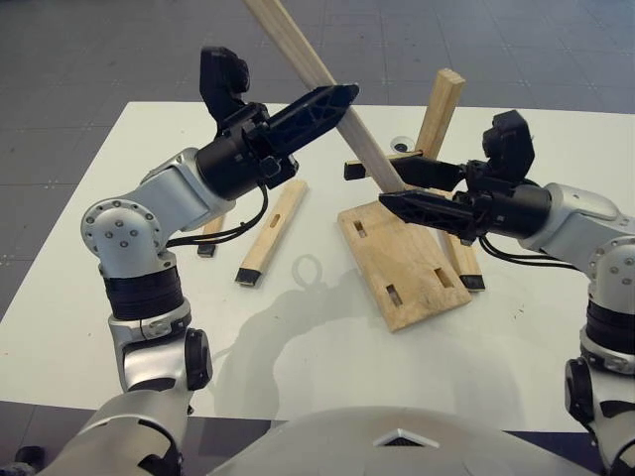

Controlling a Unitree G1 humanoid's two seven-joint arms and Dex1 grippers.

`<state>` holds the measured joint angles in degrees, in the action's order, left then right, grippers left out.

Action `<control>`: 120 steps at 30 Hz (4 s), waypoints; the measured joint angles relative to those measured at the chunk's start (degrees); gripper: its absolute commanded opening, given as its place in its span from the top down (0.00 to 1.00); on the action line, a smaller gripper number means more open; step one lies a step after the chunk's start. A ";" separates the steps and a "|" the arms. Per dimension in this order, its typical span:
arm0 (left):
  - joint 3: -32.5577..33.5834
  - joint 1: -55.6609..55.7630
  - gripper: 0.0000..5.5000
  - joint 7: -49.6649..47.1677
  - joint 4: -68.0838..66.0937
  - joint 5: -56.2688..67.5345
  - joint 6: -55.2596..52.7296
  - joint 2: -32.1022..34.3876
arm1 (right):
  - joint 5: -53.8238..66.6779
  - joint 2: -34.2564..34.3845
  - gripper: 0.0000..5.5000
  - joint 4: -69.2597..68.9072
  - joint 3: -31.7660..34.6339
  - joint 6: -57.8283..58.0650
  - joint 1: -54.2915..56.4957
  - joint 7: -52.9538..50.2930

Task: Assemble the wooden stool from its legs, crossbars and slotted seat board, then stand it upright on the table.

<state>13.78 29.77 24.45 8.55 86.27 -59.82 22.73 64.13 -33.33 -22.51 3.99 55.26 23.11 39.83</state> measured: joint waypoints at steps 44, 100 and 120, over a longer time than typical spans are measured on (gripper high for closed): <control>-13.47 -12.36 0.62 26.85 -20.72 -51.69 42.79 -6.90 | -49.43 -13.82 0.30 11.49 -16.00 -21.27 -15.96 9.96; -24.37 13.07 0.63 48.61 -49.15 -70.37 42.31 -1.81 | -53.35 -12.15 0.30 9.93 -14.78 -28.16 -20.26 11.54; -24.91 13.51 0.63 47.07 -48.70 -70.05 40.06 -3.58 | -41.43 1.05 0.51 -1.60 -5.44 -15.69 4.50 -4.92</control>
<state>-11.14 43.28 71.52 -40.15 16.22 -19.76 19.15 22.70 -32.27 -24.11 -1.45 39.58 27.62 34.91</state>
